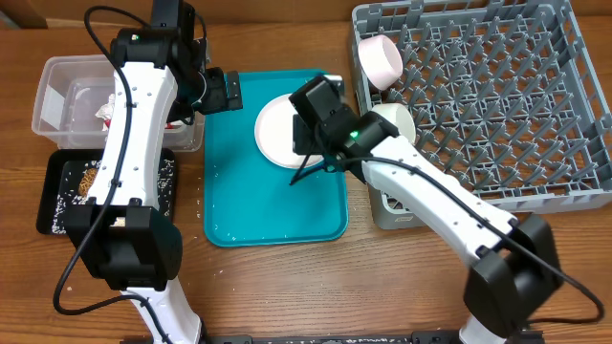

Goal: Sort waste into correct bins and load items into the dishwasher
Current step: 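Grasp the edge of the pink-rimmed white plate with the right gripper, then lift the plate right and stand it upright in the dish rack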

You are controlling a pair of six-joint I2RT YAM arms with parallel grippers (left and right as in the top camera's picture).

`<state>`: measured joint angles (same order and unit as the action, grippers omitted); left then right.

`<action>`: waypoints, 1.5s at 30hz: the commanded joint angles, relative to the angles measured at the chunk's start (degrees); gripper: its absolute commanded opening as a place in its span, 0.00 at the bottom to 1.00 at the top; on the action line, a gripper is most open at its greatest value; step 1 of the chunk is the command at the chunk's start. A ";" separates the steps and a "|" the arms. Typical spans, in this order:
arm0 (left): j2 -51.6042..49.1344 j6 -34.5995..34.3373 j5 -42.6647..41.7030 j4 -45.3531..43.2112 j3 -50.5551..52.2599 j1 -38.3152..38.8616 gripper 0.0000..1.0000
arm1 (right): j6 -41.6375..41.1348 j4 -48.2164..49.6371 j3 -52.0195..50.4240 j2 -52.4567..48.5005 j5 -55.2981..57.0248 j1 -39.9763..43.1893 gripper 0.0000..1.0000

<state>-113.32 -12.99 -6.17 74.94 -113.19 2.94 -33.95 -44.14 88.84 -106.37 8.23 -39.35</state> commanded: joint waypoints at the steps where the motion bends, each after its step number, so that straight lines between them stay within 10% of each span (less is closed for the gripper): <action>1: 0.57 0.76 0.39 -0.22 -0.85 -0.28 1.00 | -9.42 -1.36 0.44 -3.63 -5.35 -0.26 0.56; 20: 0.57 0.76 0.39 -0.22 -0.85 -0.31 1.00 | -18.21 1.70 0.42 -17.05 -5.44 -0.31 0.55; 31: 0.57 0.76 0.39 -0.22 -0.85 -0.28 1.00 | -15.19 -2.10 0.46 -17.31 -8.39 -0.31 0.06; 45: 0.57 0.76 0.39 -0.22 -0.85 -0.31 1.00 | 1.77 -7.08 5.35 -4.79 -5.03 4.85 0.04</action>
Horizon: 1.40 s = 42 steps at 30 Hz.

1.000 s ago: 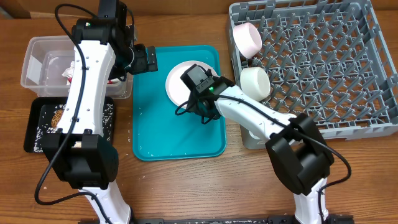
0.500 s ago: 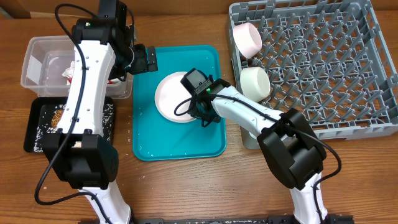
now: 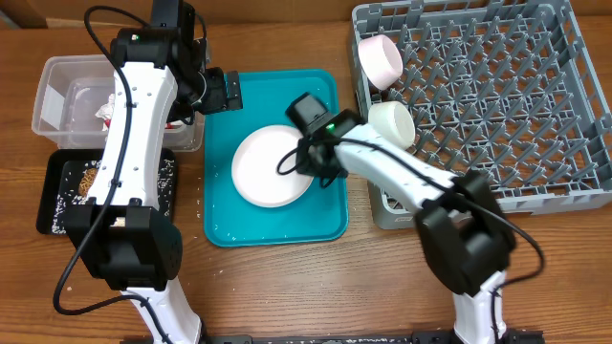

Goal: Sort waste into correct bins and load items into the dishwasher
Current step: 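Lift the plate right and stand it upright in the dish rack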

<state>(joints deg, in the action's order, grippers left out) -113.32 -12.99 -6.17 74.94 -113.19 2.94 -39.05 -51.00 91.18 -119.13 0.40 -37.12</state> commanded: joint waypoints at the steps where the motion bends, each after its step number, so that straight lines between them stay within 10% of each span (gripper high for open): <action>1: 0.57 0.74 0.39 -0.22 -0.85 -0.28 1.00 | 9.27 -0.61 3.08 10.97 4.59 3.93 0.04; 18: 0.57 0.76 0.37 -0.22 -0.85 -0.31 1.00 | 18.27 -1.62 2.86 25.14 61.88 10.12 0.04; 42: 0.57 0.76 0.37 -0.22 -0.85 -0.31 1.00 | 21.51 12.55 0.70 11.47 61.48 22.95 0.04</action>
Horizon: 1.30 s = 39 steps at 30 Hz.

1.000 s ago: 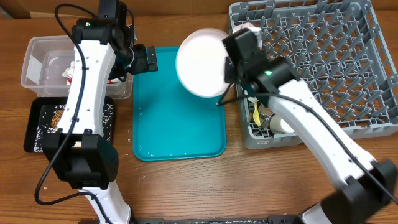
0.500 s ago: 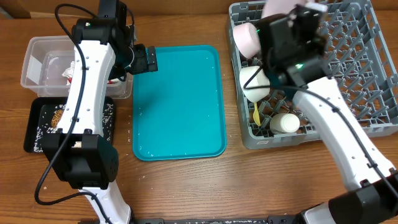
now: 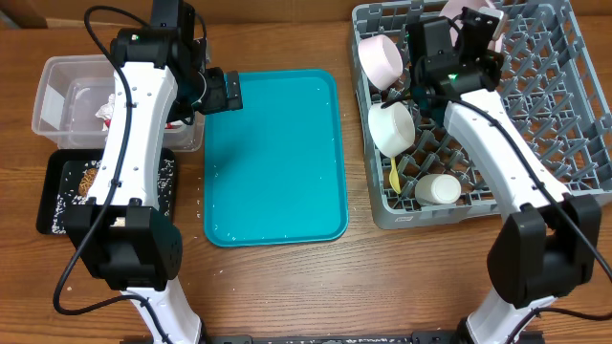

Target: Sort waste into correct bins and load items into the dishwasher

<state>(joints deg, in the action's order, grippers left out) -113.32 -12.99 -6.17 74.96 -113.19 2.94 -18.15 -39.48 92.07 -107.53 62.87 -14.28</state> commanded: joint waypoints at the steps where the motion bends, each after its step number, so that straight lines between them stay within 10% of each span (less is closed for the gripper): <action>1: 0.57 0.74 0.39 -0.24 -0.85 -0.28 1.00 | 0.61 1.33 -0.20 -0.50 -1.20 0.13 0.04; 13: 0.57 0.74 0.39 -0.24 -0.85 -0.28 1.00 | 0.59 -3.41 -0.20 -3.02 -9.01 -0.20 0.05; 18: 0.57 0.76 0.39 -0.24 -0.85 -0.28 1.00 | 0.50 -5.79 -0.15 -2.67 -8.98 -0.35 0.38; 21: 0.57 0.74 0.39 -0.24 -0.85 -0.28 1.00 | -0.87 -8.48 0.11 -0.68 -9.01 -1.70 0.83; 24: 0.57 0.76 0.37 -0.24 -0.85 -0.28 1.00 | -2.21 -11.08 1.25 2.62 -9.27 -4.00 1.00; 39: 0.57 0.76 0.37 -0.24 -0.85 -0.31 1.00 | -2.64 -36.22 2.19 44.35 -25.31 -21.73 1.00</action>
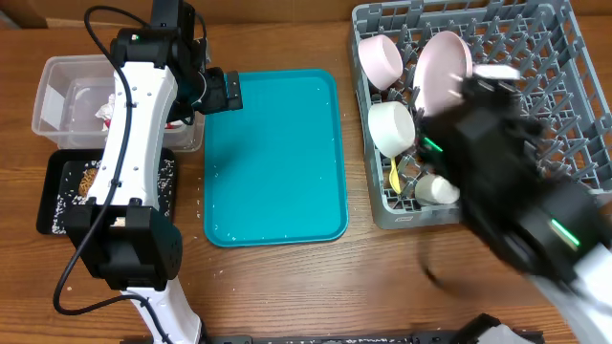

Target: Sort waste into correct bins and load items into the dishwasher

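Note:
A pale pink plate (pixel 442 62) stands on edge in the grey dish rack (pixel 574 115), beside a pink bowl (pixel 381 57). A white cup (pixel 392 126), a yellow utensil (pixel 394 175) and a second white cup (pixel 438 189) sit in the rack's front left part. The teal tray (pixel 275 153) lies bare. My left gripper (pixel 227 93) hangs open over the tray's back left corner, holding nothing. My right arm (pixel 516 201) is a large blur over the rack's front, and its fingers cannot be made out.
A clear plastic bin (pixel 57 96) with scraps stands at the far left. A black tray (pixel 57 196) with crumbs lies in front of it. The left arm reaches across the bin's right side. Wooden table surrounds the tray.
The right arm was over the rack's back with the plate at its fingers. Now the plate stands in the rack and the arm is a blur over the rack's front right. The left arm is unmoved.
The plate lay at the tray's back right with the right gripper on it. Then it lay nearer the tray's middle, still under the gripper. Then the tray was bare and the plate was at the rack's back. Now it stands in the rack.

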You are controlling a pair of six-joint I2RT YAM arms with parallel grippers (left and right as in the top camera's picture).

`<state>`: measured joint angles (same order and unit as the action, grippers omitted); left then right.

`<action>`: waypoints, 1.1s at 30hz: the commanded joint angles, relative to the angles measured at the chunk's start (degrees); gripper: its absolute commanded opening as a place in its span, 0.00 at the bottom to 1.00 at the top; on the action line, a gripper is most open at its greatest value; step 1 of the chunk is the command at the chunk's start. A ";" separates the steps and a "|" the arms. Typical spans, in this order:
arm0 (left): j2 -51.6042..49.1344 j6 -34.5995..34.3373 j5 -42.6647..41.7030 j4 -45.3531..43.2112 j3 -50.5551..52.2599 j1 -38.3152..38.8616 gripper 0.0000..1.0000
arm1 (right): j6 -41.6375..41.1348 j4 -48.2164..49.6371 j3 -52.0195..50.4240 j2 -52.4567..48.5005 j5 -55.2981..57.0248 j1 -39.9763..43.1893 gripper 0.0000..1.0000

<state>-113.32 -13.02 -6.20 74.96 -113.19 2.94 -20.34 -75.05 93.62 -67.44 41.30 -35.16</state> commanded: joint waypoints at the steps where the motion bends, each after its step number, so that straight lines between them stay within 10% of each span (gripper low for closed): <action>1: 0.57 0.79 0.42 -0.24 -0.85 -0.28 1.00 | -0.48 -1.05 0.63 6.56 -5.62 -0.90 1.00; 15: 0.57 0.79 0.39 -0.24 -0.85 -0.31 1.00 | -0.37 -4.55 -6.47 25.03 -9.97 3.98 1.00; 23: 0.57 0.79 0.42 -0.24 -0.85 -0.31 1.00 | 18.99 26.88 -33.99 37.18 -32.04 21.49 1.00; 33: 0.57 0.76 0.39 -0.24 -0.85 -0.28 1.00 | 15.61 62.55 -70.58 48.72 -40.81 30.40 1.00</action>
<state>-113.32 -12.99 -5.93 74.94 -113.19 2.94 -3.38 -16.49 30.09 -21.50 4.47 -5.19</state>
